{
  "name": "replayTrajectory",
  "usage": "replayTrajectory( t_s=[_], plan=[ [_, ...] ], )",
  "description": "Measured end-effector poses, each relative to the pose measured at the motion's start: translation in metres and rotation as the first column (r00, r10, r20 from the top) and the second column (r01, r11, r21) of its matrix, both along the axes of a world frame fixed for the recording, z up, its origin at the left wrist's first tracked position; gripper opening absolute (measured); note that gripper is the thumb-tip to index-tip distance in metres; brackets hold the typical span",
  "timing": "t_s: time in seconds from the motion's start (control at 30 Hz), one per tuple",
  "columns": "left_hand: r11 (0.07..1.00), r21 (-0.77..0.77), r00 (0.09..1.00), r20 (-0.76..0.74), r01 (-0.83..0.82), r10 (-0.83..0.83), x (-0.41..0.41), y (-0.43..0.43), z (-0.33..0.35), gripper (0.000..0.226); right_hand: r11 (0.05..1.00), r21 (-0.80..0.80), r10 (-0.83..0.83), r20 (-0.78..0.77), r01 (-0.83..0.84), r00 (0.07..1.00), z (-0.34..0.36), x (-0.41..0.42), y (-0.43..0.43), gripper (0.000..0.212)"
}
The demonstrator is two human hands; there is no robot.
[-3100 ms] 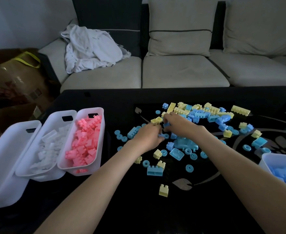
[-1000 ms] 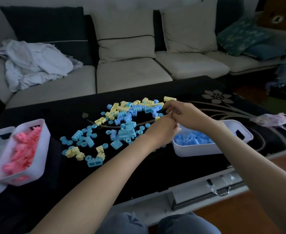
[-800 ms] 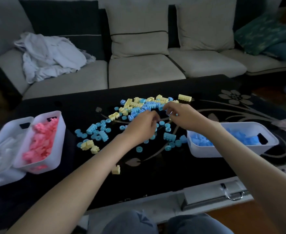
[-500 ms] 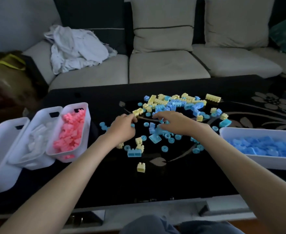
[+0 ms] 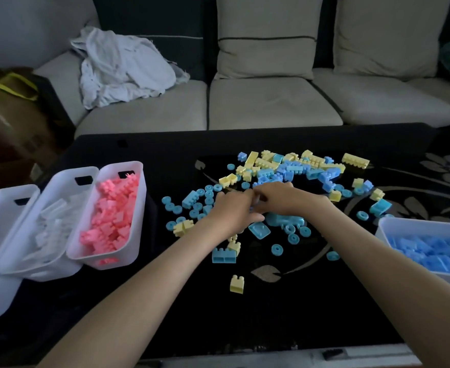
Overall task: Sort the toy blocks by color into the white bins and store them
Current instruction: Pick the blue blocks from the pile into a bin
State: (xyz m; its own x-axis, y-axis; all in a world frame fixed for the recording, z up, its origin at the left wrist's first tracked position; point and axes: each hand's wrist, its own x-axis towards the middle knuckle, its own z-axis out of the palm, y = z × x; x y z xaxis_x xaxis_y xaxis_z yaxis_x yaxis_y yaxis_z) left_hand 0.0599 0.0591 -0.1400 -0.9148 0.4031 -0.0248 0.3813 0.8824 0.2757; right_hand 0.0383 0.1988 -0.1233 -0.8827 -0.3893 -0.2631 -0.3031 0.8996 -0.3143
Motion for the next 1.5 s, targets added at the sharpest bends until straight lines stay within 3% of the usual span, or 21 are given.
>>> replayTrajectory(
  t_s=[0.17,0.27,0.37,0.47,0.53,0.77,0.93,1.1,1.5],
  plan=[
    [0.997,-0.035,0.996,0.055,0.066,-0.064,-0.004,0.000,0.006,0.032,0.992,-0.126,-0.005,0.105,0.018,0.994,0.004,-0.008,0.010,0.017],
    [0.996,0.028,0.995,0.055,0.081,-0.083,-0.006,-0.005,0.005,0.022,0.988,-0.154,-0.009,0.108,0.026,0.994,0.011,-0.013,0.015,0.017],
    [0.992,0.123,0.999,0.003,0.037,-0.038,-0.008,-0.008,0.009,0.021,0.981,-0.186,-0.061,0.012,0.062,0.998,0.018,-0.021,0.022,0.019],
    [0.964,0.255,0.996,0.059,-0.078,0.065,-0.017,-0.011,0.017,0.016,0.952,-0.253,-0.209,-0.126,0.172,0.970,0.019,-0.030,0.032,0.011],
    [0.952,0.281,0.992,0.063,-0.120,0.107,-0.025,-0.013,0.019,0.016,0.929,-0.274,-0.294,-0.135,0.250,0.946,0.016,-0.037,0.037,0.017],
    [0.945,0.270,0.981,0.115,-0.183,0.157,-0.051,0.013,0.007,0.030,0.943,-0.138,-0.303,0.029,0.304,0.953,-0.008,-0.047,0.036,0.032],
    [0.986,0.125,0.989,0.112,-0.113,0.099,-0.064,0.028,-0.005,0.024,0.970,-0.040,-0.240,0.005,0.240,0.971,-0.015,-0.048,0.037,0.024],
    [0.989,0.117,0.986,0.147,-0.091,0.074,-0.067,0.028,-0.008,0.020,0.981,-0.020,-0.191,0.003,0.191,0.981,-0.008,-0.042,0.039,0.019],
    [0.962,0.249,0.993,0.074,-0.109,0.093,-0.026,0.031,0.023,0.024,0.916,-0.312,-0.292,-0.092,0.251,0.952,0.030,-0.003,0.066,0.021]
  ],
)
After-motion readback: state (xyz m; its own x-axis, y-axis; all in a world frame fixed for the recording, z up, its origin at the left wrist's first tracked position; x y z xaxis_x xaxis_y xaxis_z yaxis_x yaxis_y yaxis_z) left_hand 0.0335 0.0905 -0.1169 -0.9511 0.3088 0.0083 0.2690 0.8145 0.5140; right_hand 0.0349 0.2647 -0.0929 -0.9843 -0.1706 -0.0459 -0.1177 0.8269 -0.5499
